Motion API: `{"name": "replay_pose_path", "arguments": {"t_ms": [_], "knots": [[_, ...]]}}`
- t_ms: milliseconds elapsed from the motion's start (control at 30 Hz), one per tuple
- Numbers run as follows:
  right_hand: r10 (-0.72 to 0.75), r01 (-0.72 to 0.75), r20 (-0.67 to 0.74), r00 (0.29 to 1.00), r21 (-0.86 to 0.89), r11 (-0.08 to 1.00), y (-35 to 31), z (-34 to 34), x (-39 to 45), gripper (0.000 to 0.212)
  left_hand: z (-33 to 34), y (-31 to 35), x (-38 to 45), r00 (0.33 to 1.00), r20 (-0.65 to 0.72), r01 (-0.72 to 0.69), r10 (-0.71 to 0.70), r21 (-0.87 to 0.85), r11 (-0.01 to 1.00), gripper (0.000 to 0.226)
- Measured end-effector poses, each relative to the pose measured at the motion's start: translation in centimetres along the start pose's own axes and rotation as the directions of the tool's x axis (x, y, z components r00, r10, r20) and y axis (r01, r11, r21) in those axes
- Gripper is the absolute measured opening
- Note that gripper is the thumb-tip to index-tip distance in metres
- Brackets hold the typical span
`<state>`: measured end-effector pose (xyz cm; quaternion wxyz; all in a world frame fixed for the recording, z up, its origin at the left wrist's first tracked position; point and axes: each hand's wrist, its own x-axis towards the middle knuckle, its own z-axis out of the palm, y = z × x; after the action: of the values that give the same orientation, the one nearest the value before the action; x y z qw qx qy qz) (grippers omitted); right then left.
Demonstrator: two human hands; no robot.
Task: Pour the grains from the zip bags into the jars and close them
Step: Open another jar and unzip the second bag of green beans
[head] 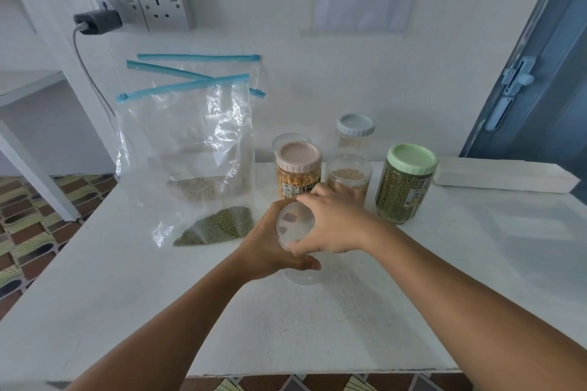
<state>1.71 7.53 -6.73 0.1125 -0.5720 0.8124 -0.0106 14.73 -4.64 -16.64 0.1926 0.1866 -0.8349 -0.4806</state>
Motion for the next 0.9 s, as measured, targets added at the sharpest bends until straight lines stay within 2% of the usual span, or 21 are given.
{"name": "replay_pose_path", "arguments": {"t_ms": [133,233,333,700,767,833,900], "knots": [[-0.027,0.024,0.144,0.989,0.022,0.999,0.6,-1.2,-0.2,0.11,0.1,0.1,-0.1,1.0,-0.005,0.0,0.0,0.005,1.0,0.116],[0.012,-0.009,0.084,0.996,-0.038,0.999,0.0,-0.7,-0.5,0.11,0.1,-0.2,-0.1,1.0,0.009,-0.007,0.007,0.02,1.0,0.117],[-0.023,0.023,-0.003,1.0,-0.043,0.999,-0.3,-0.2,-0.2,0.1,0.2,0.0,-0.2,1.0,-0.001,0.008,-0.008,-0.009,1.0,0.115],[-0.268,0.263,0.145,0.952,0.048,0.963,1.9,-1.3,0.4,0.115,0.5,0.0,-0.3,0.998,0.026,0.055,-0.057,0.074,0.996,0.121],[-0.24,0.232,0.17,0.956,0.067,0.97,2.1,-1.4,0.0,0.121,0.5,0.2,-0.4,0.998,0.027,0.046,-0.048,0.065,0.997,0.121],[-0.148,0.134,0.168,0.975,0.09,0.987,2.0,-1.5,-0.6,0.119,0.5,0.3,-0.5,0.998,0.034,0.054,-0.056,0.045,0.998,0.121],[-0.052,0.051,0.073,0.996,0.013,0.999,1.4,-1.2,-0.9,0.12,0.4,0.4,-0.6,0.997,0.043,0.065,-0.066,0.027,0.998,0.119]]}}
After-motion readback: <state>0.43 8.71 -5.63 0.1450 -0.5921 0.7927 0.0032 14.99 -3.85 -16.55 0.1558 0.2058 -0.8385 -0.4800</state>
